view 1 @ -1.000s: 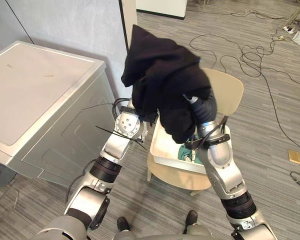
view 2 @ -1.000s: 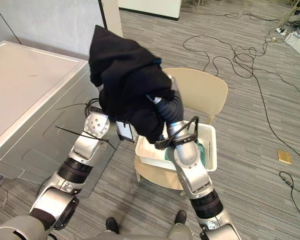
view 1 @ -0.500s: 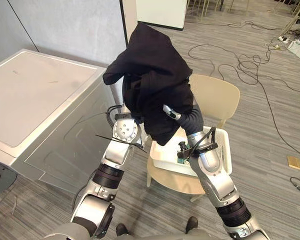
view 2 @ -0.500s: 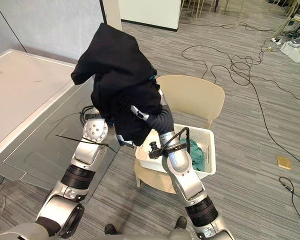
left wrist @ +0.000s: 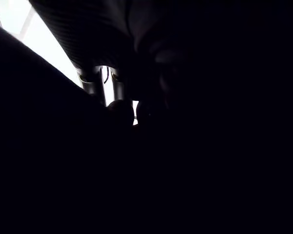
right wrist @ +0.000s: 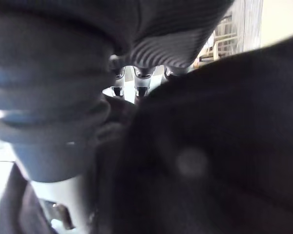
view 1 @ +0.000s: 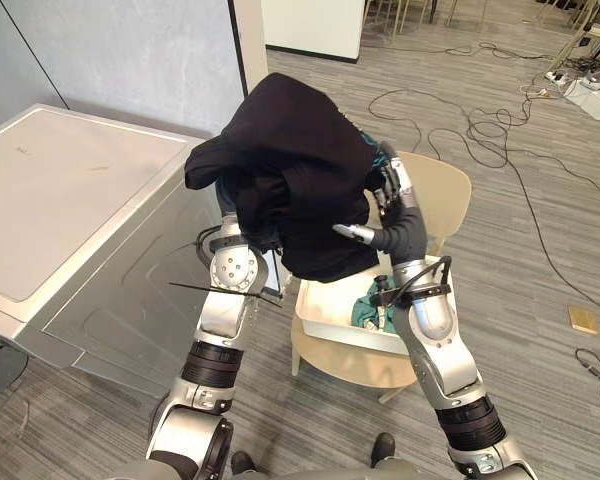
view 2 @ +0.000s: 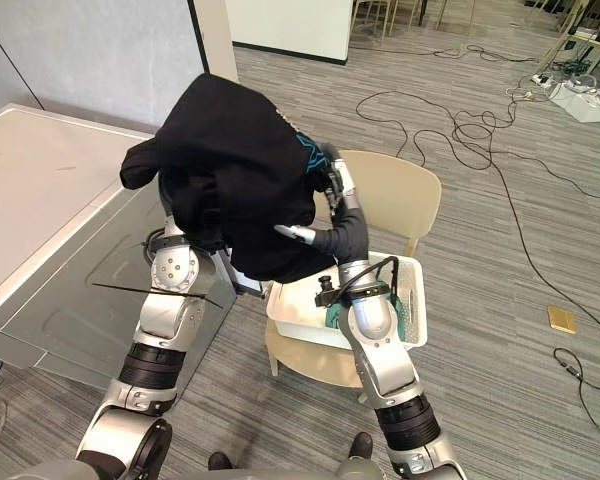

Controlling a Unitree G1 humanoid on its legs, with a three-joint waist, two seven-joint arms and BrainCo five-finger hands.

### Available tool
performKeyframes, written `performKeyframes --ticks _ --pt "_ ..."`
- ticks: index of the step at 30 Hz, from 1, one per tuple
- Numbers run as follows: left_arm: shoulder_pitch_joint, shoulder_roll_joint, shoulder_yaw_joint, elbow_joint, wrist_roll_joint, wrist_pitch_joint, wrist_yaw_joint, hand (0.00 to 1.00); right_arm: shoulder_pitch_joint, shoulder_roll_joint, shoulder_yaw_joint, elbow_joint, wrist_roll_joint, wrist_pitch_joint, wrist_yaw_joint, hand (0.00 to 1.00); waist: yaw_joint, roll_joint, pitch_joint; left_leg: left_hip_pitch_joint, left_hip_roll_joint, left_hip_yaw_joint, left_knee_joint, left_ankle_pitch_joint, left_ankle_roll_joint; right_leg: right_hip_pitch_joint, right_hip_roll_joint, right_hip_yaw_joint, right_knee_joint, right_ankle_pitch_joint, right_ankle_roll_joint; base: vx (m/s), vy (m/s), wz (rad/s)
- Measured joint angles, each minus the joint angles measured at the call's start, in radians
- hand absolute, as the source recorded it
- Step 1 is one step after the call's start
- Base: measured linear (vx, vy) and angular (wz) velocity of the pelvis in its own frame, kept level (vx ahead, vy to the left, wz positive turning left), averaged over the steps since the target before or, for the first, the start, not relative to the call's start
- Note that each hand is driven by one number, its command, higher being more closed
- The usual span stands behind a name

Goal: Pick up the laundry basket with both hands and put the clothes into the washing machine.

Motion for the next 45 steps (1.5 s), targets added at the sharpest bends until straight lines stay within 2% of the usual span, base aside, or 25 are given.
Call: performKeyframes --ticks 5,9,18,21,24,26,27,28,29,30,31,32,33,34,35,36,37,38,39,40,41,42,43,44,45 --pt "0.057 0.000 0.065 -0.055 0.000 0.000 0.009 1.00 0.028 0.011 -0.102 0.000 -0.040 0.003 -0.043 0.00 -0.004 0.001 -0.016 0.010 0.000 0.012 0.000 -0.004 -0.005 0.001 0.002 0.009 -0.004 0.001 -0.001 0.01 -0.005 -0.06" --pt "0.141 -0.001 0.169 -0.133 -0.001 -0.003 0.025 1.00 0.072 0.011 -0.190 0.010 -0.065 0.026 -0.075 0.00 -0.005 0.002 -0.025 0.024 0.002 0.029 0.000 -0.008 -0.010 0.005 0.007 0.027 -0.013 0.005 -0.003 0.02 -0.009 -0.11" --pt "0.405 -0.062 0.351 -0.290 -0.034 -0.041 0.023 1.00 0.118 0.014 -0.216 0.044 -0.064 0.038 -0.064 0.00 0.015 0.016 -0.036 0.032 0.035 0.030 0.024 -0.028 -0.035 0.028 0.037 0.027 -0.026 0.000 -0.008 0.02 -0.015 -0.02" --pt "0.476 -0.096 0.377 -0.291 -0.055 -0.041 0.020 1.00 0.116 0.012 -0.216 0.086 -0.063 0.039 -0.046 0.00 0.034 0.024 -0.036 0.007 0.069 -0.007 0.085 -0.053 -0.042 0.060 0.054 -0.001 -0.024 -0.016 -0.016 0.02 -0.039 0.28" --pt "0.494 -0.121 0.403 -0.292 -0.086 -0.042 0.005 1.00 0.082 -0.007 -0.220 0.144 -0.063 0.039 -0.046 0.00 0.042 0.043 -0.026 -0.075 0.089 -0.104 0.150 -0.057 -0.037 0.060 0.058 -0.085 0.005 -0.045 -0.021 -0.02 -0.018 0.75" --pt "0.495 -0.120 0.403 -0.298 -0.088 -0.043 0.005 1.00 0.050 -0.037 -0.223 0.177 -0.064 0.042 -0.046 0.00 0.062 0.073 -0.011 -0.142 0.111 -0.122 0.206 -0.037 -0.012 0.015 0.065 -0.084 0.079 -0.099 -0.041 -0.06 -0.013 0.75" --pt "0.496 -0.116 0.403 -0.313 -0.088 -0.043 0.005 1.00 0.028 -0.052 -0.228 0.191 -0.065 0.044 -0.048 0.00 0.058 0.060 -0.010 -0.227 0.119 -0.124 0.249 0.018 0.063 -0.019 0.090 -0.047 0.110 -0.140 -0.076 -0.15 -0.051 1.44" --pt "0.490 -0.118 0.408 -0.319 -0.088 -0.047 0.005 1.00 0.012 -0.055 -0.263 0.191 -0.077 0.048 -0.049 0.00 0.057 0.058 0.003 -0.218 0.102 -0.097 0.216 0.023 0.104 -0.012 0.085 -0.086 0.100 -0.132 -0.097 -0.21 -0.026 1.63" --pt "0.497 -0.127 0.409 -0.321 -0.088 -0.058 0.006 1.00 -0.020 -0.051 -0.300 0.202 -0.097 0.058 -0.054 0.00 0.068 0.071 0.038 -0.237 0.173 0.015 0.500 -0.193 0.147 0.009 0.076 -0.135 0.136 -0.139 -0.100 -0.18 0.001 1.20" --pt "0.519 -0.130 0.405 -0.321 -0.090 -0.062 0.005 1.00 -0.015 -0.052 -0.316 0.201 -0.104 0.060 -0.059 0.00 0.077 0.064 0.049 -0.222 0.198 0.078 0.690 -0.268 0.201 0.026 0.058 -0.155 0.166 -0.145 -0.106 -0.10 0.058 0.64" --pt "0.535 -0.129 0.400 -0.320 -0.091 -0.064 0.005 1.00 -0.005 -0.052 -0.327 0.194 -0.106 0.061 -0.065 0.00 0.079 0.063 0.050 -0.198 0.209 0.112 0.771 -0.286 0.222 0.037 0.046 -0.173 0.175 -0.145 -0.106 -0.07 0.088 0.91" --pt "0.569 -0.132 0.359 -0.321 -0.091 -0.066 0.001 1.00 0.047 -0.051 -0.365 0.130 -0.109 0.063 -0.086 0.00 0.069 0.068 0.044 -0.144 0.239 0.168 0.887 -0.289 0.234 0.063 0.022 -0.251 0.184 -0.145 -0.107 -0.09 0.095 0.91" --pt "0.573 -0.133 0.350 -0.320 -0.092 -0.067 0.000 1.00 0.059 -0.051 -0.376 0.113 -0.110 0.063 -0.091 0.00 0.062 0.073 0.040 -0.139 0.247 0.176 0.894 -0.289 0.234 0.066 0.018 -0.271 0.186 -0.145 -0.106 -0.14 0.135 1.59" --pt "0.580 -0.139 0.318 -0.320 -0.092 -0.067 -0.008 1.00 0.103 -0.050 -0.432 0.050 -0.123 0.057 -0.103 0.00 0.035 0.092 0.032 -0.160 0.249 0.231 0.872 -0.298 0.219 0.066 -0.011 -0.351 0.209 -0.147 -0.104 -0.15 0.137 1.90" --pt "0.585 -0.137 0.302 -0.320 -0.094 -0.066 -0.020 1.00 0.139 -0.038 -0.475 0.037 -0.138 0.052 -0.122 0.00 0.002 0.065 0.024 -0.189 0.149 0.230 0.752 -0.293 0.212 0.065 -0.050 -0.423 0.204 -0.153 -0.093 -0.14 0.143 2.23" --pt "0.586 -0.137 0.299 -0.319 -0.095 -0.066 -0.022 1.00 0.154 -0.026 -0.498 0.038 -0.142 0.053 -0.125 0.00 -0.017 0.034 0.013 -0.172 0.082 0.208 0.668 -0.316 0.224 0.057 -0.077 -0.450 0.167 -0.149 -0.088 -0.15 0.136 2.02" --pt "0.583 -0.145 0.291 -0.320 -0.096 -0.071 -0.021 1.00 0.160 -0.013 -0.534 0.048 -0.143 0.056 -0.129 0.00 -0.013 0.050 0.013 -0.172 0.127 0.279 0.738 -0.400 0.259 0.057 -0.063 -0.524 0.159 -0.101 -0.089 -0.12 0.157 1.77" --pt "0.581 -0.149 0.277 -0.302 -0.099 -0.068 -0.025 1.00 0.169 -0.011 -0.564 0.047 -0.148 0.064 -0.142 0.00 -0.010 0.093 0.016 -0.163 0.169 0.314 0.708 -0.469 0.137 0.062 -0.033 -0.600 0.167 -0.085 -0.081 -0.13 0.188 1.64" --pt "0.572 -0.152 0.263 -0.286 -0.103 -0.064 -0.033 1.00 0.170 0.004 -0.584 0.049 -0.157 0.072 -0.146 0.00 -0.016 0.096 0.024 -0.168 0.164 0.322 0.692 -0.492 0.158 0.072 -0.038 -0.638 0.179 -0.084 -0.080 -0.12 0.242 1.56" --pt "0.570 -0.155 0.246 -0.249 -0.107 -0.054 -0.041 1.00 0.171 0.026 -0.603 0.052 -0.175 0.088 -0.152 0.00 -0.014 0.082 0.031 -0.181 0.134 0.294 0.677 -0.492 0.168 0.086 -0.071 -0.680 0.210 -0.084 -0.080 -0.14 0.282 1.49" --pt "0.589 -0.158 0.235 -0.194 -0.121 -0.031 -0.044 1.00 0.181 0.038 -0.591 0.051 -0.200 0.092 -0.157 0.00 -0.002 0.064 0.036 -0.162 0.061 0.250 0.633 -0.481 0.198 0.109 -0.150 -0.707 0.305 -0.105 -0.106 -0.13 0.286 1.31" --pt "0.600 -0.158 0.234 -0.182 -0.121 -0.025 -0.044 1.00 0.184 0.041 -0.583 0.050 -0.216 0.093 -0.157 0.00 -0.001 0.060 0.036 -0.152 0.031 0.236 0.615 -0.480 0.213 0.107 -0.183 -0.698 0.342 -0.133 -0.135 -0.11 0.300 1.19" --pt "0.624 -0.158 0.234 -0.176 -0.121 -0.021 -0.045 1.00 0.190 0.047 -0.570 0.044 -0.228 0.093 -0.158 0.00 0.001 0.046 0.036 -0.140 -0.025 0.200 0.586 -0.480 0.225 0.096 -0.247 -0.631 0.418 -0.181 -0.158 -0.10 0.240 0.81" --pt "0.630 -0.157 0.234 -0.170 -0.121 -0.020 -0.047 1.00 0.197 0.051 -0.566 0.041 -0.235 0.093 -0.158 0.00 0.002 0.039 0.037 -0.138 -0.053 0.176 0.572 -0.479 0.228 0.080 -0.272 -0.581 0.467 -0.205 -0.171 -0.15 0.296 1.01" --pt "0.633 -0.157 0.233 -0.150 -0.121 -0.020 -0.058 1.00 0.210 0.059 -0.565 0.041 -0.248 0.095 -0.157 0.00 0.002 0.029 0.042 -0.134 -0.108 0.133 0.533 -0.468 0.246 0.018 -0.296 -0.425 0.574 -0.268 -0.189 -0.12 0.199 1.01"
